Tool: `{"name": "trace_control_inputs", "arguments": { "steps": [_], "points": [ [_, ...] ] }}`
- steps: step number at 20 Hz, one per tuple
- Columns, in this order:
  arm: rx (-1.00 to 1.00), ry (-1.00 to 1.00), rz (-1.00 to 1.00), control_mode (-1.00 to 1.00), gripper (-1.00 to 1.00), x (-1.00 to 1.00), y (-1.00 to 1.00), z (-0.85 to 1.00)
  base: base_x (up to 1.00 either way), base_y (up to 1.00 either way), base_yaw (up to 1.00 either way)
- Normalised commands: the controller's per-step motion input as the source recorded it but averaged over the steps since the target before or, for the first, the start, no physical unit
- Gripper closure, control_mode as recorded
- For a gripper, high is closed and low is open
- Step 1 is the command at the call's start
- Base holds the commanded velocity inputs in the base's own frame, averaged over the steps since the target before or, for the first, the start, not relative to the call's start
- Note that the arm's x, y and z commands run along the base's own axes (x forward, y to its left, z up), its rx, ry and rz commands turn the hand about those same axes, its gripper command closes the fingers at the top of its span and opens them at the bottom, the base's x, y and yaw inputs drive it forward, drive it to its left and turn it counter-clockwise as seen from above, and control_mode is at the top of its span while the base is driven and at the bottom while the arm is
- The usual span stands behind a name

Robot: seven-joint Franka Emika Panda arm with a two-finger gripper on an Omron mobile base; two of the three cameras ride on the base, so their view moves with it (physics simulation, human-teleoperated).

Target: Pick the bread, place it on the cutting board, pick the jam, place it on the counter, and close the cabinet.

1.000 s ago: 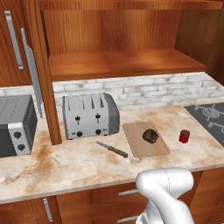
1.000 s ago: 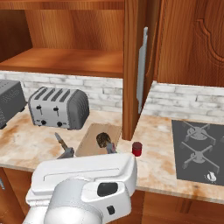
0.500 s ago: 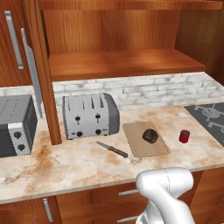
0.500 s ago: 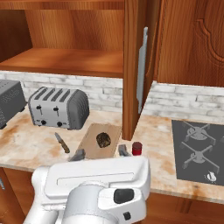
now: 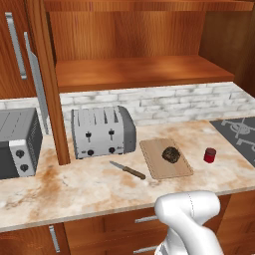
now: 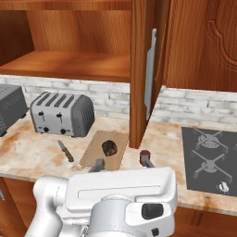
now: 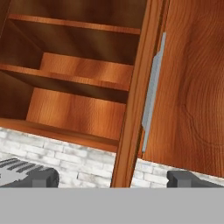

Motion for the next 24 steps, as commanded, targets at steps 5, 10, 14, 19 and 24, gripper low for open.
{"name": "trace_control_inputs", "arguments": {
  "steps": [5, 10, 14, 19, 24],
  "points": [
    [0.0, 0.0, 0.0, -1.0, -1.0, 0.13, -0.25, -0.01, 0.0, 0.0, 0.0],
    [0.0, 0.0, 0.01, -1.0, -1.0, 0.17, -0.2, 0.0, 0.0, 0.0, 0.0],
    [0.0, 0.0, 0.05, -1.0, -1.0, 0.21, -0.04, -0.01, 0.0, 0.0, 0.0],
    [0.0, 0.0, 0.07, -1.0, -1.0, 0.2, -0.01, -0.01, 0.0, 0.0, 0.0],
    [0.0, -0.01, 0.07, -1.0, -1.0, 0.17, -0.11, 0.0, 0.0, 0.0, 0.0]
  ]
}}
